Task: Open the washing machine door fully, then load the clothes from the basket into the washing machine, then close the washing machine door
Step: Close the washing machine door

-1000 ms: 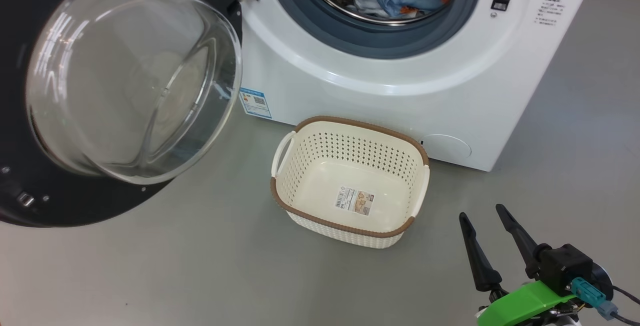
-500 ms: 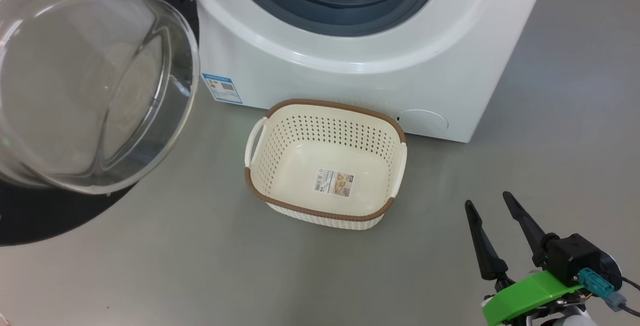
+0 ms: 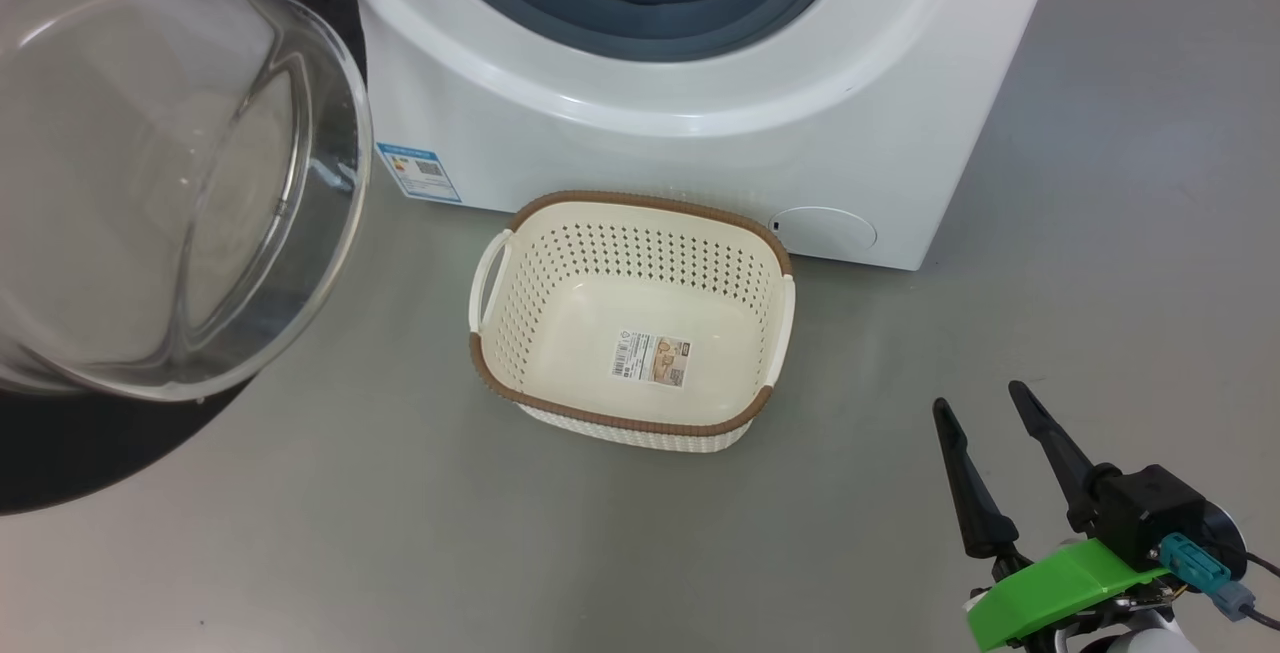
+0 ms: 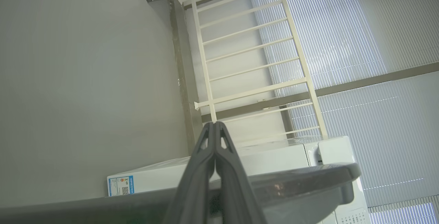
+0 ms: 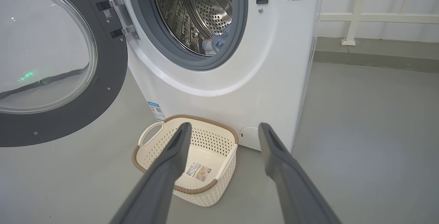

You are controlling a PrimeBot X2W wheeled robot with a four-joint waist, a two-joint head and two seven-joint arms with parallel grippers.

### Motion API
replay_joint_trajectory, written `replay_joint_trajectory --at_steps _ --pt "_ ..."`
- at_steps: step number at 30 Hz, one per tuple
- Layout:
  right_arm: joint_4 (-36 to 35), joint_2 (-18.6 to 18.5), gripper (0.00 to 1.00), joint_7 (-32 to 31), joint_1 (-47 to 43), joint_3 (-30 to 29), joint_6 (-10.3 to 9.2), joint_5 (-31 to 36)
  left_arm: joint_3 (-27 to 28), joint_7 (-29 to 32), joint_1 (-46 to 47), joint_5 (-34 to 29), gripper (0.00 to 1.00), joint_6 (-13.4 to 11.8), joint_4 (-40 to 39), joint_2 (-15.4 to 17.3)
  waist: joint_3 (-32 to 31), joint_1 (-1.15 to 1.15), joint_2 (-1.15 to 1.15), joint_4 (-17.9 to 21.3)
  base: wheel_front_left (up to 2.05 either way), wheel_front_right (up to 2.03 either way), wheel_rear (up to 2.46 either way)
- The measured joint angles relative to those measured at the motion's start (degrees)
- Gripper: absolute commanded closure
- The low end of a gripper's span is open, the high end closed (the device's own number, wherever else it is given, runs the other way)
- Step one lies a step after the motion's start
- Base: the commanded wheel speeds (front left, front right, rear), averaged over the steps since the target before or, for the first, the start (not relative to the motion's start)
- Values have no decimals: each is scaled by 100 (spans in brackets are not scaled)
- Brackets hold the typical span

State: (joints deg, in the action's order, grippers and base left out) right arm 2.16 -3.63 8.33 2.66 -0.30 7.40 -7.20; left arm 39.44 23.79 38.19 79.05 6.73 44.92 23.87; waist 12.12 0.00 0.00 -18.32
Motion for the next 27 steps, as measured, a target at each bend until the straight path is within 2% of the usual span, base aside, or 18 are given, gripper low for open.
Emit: replay_joint_trajectory --at_steps 11,16,20,27 --pt "78 9 0 9 -1 12 0 -36 -252 1295 -243 276 100 -327 -292 69 -92 0 0 -38 0 0 0" --pt "123 16 0 44 -2 30 0 -54 -354 2152 -509 589 100 -514 -728 -83 -129 0 0 -44 0 0 0" --pt "151 31 0 67 -2 36 0 -63 -449 2748 -758 811 100 -748 -1188 -302 -135 0 0 -36 0 0 0" --pt "234 35 0 121 -1 63 0 -133 -777 3895 -1308 1225 100 -1336 -2257 -576 -151 0 0 27 0 0 0"
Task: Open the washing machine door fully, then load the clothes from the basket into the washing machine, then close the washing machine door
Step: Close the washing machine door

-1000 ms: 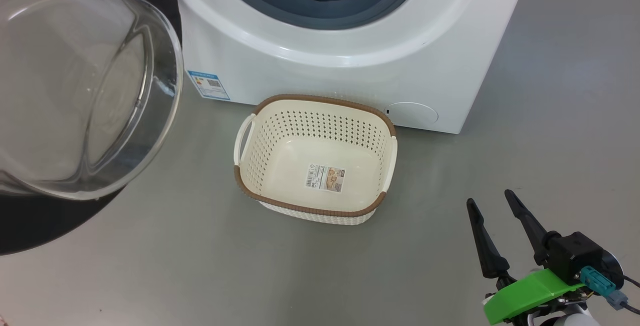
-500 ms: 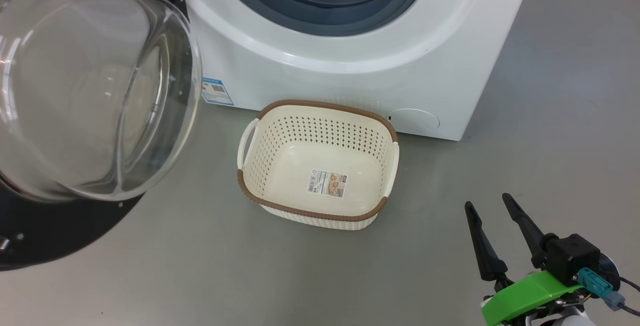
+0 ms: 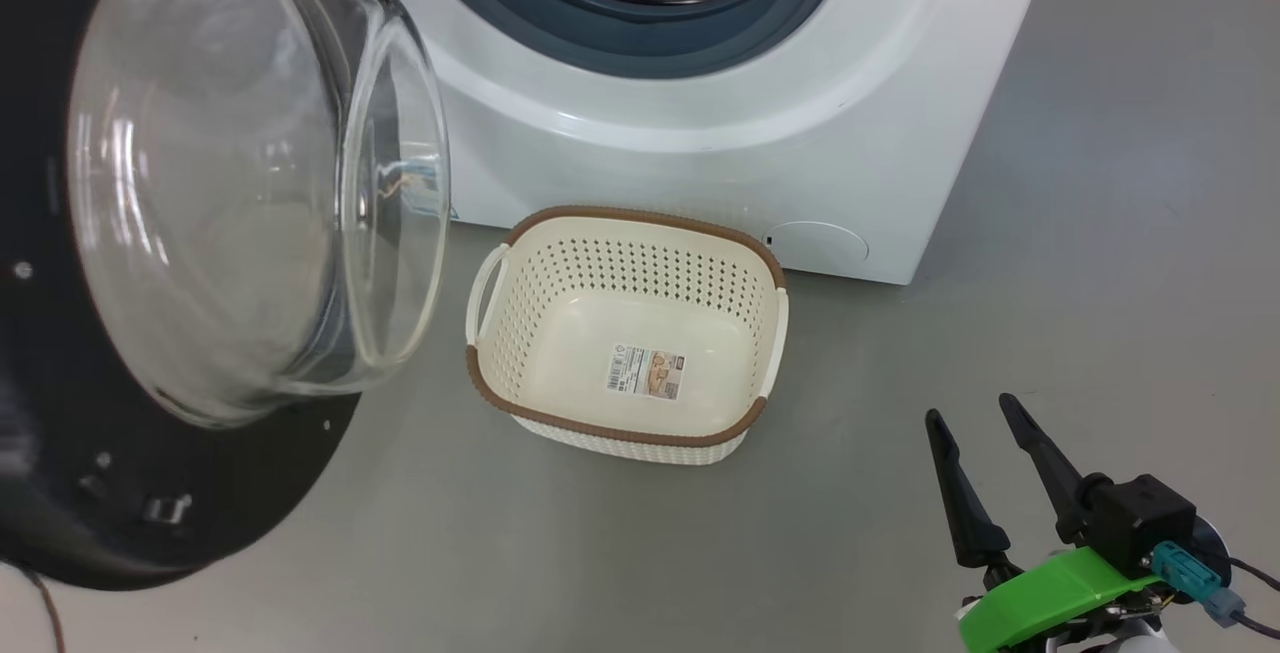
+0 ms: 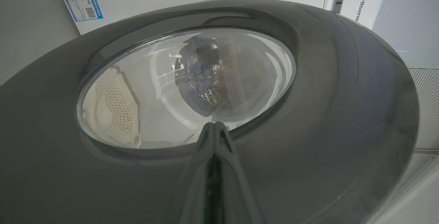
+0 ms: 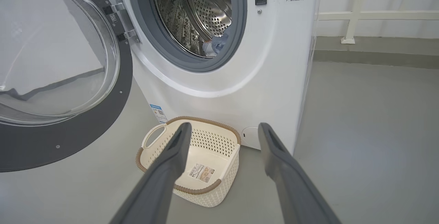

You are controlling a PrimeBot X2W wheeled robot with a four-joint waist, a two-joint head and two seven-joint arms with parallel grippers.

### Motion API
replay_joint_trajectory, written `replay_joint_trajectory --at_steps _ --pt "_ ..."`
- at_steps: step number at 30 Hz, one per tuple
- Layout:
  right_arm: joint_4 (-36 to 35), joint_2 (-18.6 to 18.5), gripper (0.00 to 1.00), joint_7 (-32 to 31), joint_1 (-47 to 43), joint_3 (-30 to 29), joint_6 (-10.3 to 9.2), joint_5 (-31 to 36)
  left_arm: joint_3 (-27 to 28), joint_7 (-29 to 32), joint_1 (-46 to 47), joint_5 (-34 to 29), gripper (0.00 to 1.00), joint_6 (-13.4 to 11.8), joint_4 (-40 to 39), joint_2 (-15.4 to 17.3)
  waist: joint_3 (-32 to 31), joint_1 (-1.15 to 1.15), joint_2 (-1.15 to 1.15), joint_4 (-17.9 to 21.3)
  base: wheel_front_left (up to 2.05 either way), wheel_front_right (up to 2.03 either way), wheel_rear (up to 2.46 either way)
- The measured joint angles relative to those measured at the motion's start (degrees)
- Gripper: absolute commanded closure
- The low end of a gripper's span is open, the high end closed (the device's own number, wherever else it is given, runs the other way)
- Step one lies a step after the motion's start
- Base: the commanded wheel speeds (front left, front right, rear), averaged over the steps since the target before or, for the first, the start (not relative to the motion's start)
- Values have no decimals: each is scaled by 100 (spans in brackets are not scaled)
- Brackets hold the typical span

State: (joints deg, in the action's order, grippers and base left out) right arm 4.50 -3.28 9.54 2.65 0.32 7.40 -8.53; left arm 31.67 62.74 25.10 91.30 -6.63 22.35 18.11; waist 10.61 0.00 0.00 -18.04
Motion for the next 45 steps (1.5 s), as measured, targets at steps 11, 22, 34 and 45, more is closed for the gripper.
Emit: replay_joint_trajectory --at_steps 11,22,34,45 --pt "101 15 0 122 1 25 0 -125 -96 511 -832 382 100 -335 -1688 -613 -20 0 0 308 0 0 0" --pt "226 27 0 270 4 33 0 -247 -142 710 -1050 735 100 -500 -2503 -1020 6 0 0 804 0 0 0" --pt "355 31 0 401 127 69 0 -325 -162 571 -1044 771 100 -471 -2804 -1278 19 0 0 1498 0 0 0" --pt "437 35 0 469 242 114 0 -573 -281 313 -517 770 100 -431 -2637 -1423 133 0 0 2074 0 0 0"
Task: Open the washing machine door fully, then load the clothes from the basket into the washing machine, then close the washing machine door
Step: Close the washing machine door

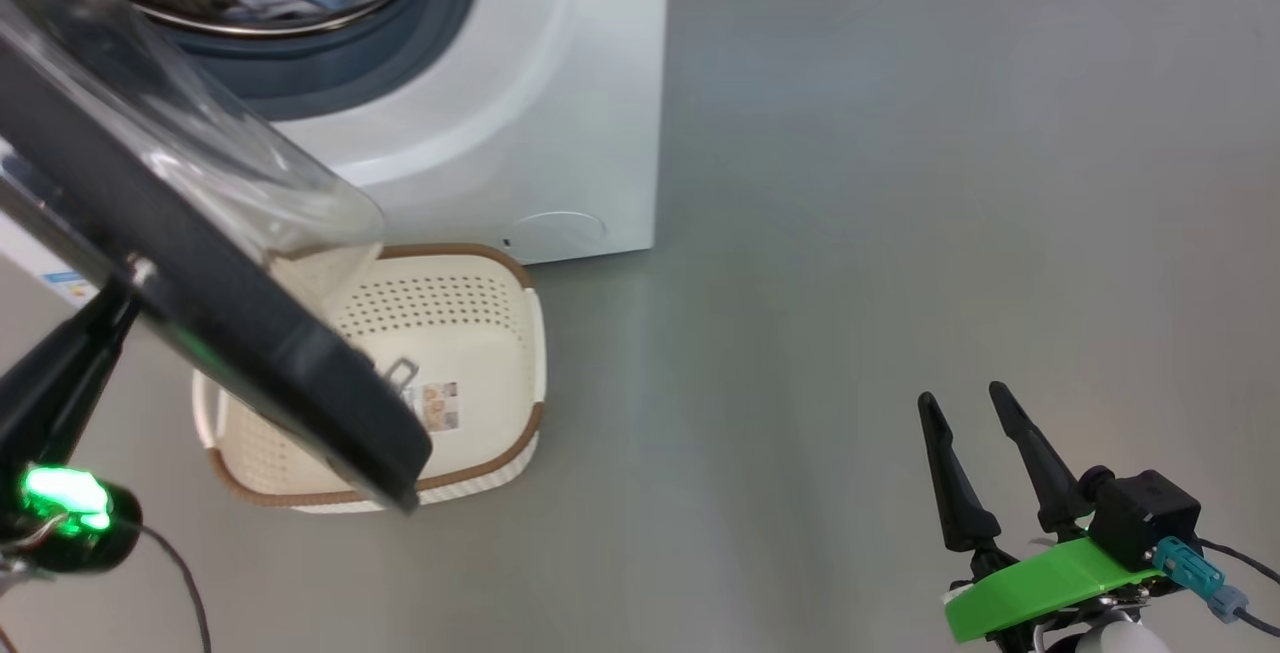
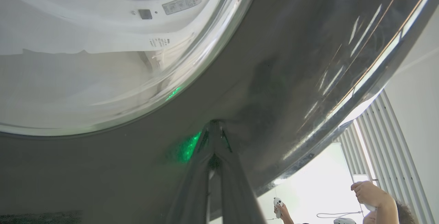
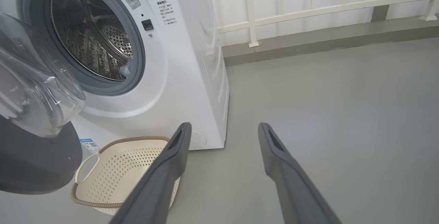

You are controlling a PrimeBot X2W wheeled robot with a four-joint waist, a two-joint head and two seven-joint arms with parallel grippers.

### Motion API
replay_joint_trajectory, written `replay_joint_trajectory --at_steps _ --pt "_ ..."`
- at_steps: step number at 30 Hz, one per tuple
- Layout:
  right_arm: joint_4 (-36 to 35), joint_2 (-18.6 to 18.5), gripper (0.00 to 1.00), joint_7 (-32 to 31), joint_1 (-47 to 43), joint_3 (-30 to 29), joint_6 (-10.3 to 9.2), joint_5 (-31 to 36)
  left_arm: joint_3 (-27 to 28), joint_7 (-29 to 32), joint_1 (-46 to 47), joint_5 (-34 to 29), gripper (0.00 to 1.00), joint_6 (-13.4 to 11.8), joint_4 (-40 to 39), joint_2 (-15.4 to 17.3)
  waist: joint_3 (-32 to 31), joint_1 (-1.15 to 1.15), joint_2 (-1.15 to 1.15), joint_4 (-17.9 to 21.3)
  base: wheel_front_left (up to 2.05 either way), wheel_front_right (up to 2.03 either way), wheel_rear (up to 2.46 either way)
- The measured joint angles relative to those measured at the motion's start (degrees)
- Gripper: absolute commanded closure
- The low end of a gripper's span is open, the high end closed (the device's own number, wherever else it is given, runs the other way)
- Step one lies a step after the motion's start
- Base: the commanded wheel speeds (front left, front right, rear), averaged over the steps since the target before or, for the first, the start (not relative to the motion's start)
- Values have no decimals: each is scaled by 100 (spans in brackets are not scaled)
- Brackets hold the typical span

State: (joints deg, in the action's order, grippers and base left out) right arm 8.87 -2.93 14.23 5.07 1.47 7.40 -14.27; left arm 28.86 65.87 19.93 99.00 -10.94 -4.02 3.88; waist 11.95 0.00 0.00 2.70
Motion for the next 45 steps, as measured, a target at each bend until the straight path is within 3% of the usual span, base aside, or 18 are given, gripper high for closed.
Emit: replay_joint_trajectory --at_steps 13,21,31,40,45 --pt "34 2 0 1 102 64 0 -91 -126 -533 759 -156 100 174 382 -79 216 0 0 641 0 0 0" --pt "25 3 0 2 102 55 0 -92 -80 -912 1209 -272 100 488 848 -133 248 0 0 828 0 0 0" --pt "45 4 0 3 99 14 0 -87 -26 -1050 1166 -312 100 895 1212 -209 46 0 0 682 0 0 0" --pt "118 4 0 4 76 3 0 -82 1 -1544 425 -305 100 1391 1262 -266 -273 0 0 394 0 0 0" --pt "145 4 0 5 -14 -7 0 -65 -215 -1881 1 -7 100 1532 1250 -267 -475 0 0 257 0 0 0"
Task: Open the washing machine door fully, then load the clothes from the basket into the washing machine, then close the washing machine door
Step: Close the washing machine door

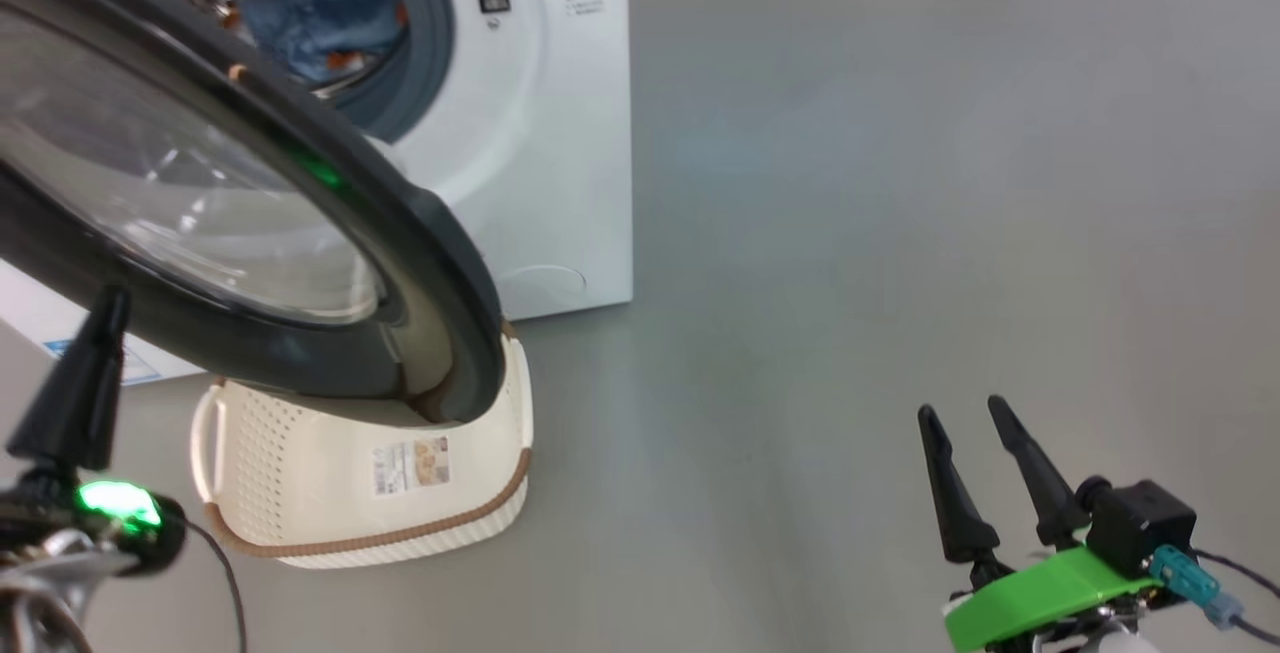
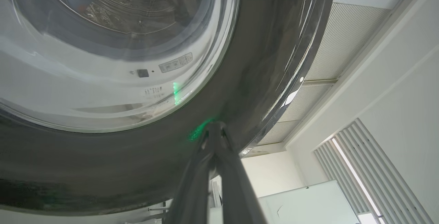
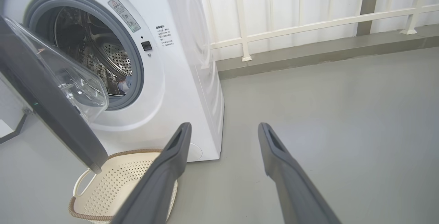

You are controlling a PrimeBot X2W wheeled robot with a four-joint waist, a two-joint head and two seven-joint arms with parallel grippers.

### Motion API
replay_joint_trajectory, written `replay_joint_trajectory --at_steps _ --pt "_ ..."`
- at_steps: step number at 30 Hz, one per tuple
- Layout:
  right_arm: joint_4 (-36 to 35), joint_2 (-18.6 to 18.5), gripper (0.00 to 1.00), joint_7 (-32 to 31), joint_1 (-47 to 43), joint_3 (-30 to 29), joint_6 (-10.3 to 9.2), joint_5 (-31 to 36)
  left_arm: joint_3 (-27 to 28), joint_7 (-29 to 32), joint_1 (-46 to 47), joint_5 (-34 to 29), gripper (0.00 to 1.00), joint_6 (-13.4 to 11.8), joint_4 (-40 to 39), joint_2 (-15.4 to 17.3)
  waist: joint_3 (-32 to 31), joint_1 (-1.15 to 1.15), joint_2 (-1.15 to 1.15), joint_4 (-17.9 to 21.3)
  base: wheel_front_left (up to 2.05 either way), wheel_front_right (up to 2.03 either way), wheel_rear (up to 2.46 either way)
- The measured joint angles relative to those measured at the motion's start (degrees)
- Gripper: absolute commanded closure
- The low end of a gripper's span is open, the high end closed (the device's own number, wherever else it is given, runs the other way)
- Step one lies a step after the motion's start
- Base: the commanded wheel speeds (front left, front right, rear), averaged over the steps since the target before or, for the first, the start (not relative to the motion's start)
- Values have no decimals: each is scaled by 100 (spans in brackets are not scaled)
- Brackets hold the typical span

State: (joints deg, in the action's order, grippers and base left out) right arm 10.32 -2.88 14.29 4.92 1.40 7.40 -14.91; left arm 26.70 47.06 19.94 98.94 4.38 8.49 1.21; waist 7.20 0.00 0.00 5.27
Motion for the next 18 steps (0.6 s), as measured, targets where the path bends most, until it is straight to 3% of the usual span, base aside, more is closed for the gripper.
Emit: replay_joint_trajectory --at_steps 7,17,18 --pt "36 1 0 1 -133 -20 0 12 -506 -762 -712 259 100 202 -279 3 -240 0 0 -152 0 0 0" --pt "57 2 0 1 -164 -25 0 4 -1077 -1982 -1543 481 100 246 -862 13 -419 0 0 -288 0 0 0" --pt "57 2 0 1 -165 -25 0 0 -1126 -2137 -1608 531 74 246 -902 22 -430 0 0 -299 0 0 0"
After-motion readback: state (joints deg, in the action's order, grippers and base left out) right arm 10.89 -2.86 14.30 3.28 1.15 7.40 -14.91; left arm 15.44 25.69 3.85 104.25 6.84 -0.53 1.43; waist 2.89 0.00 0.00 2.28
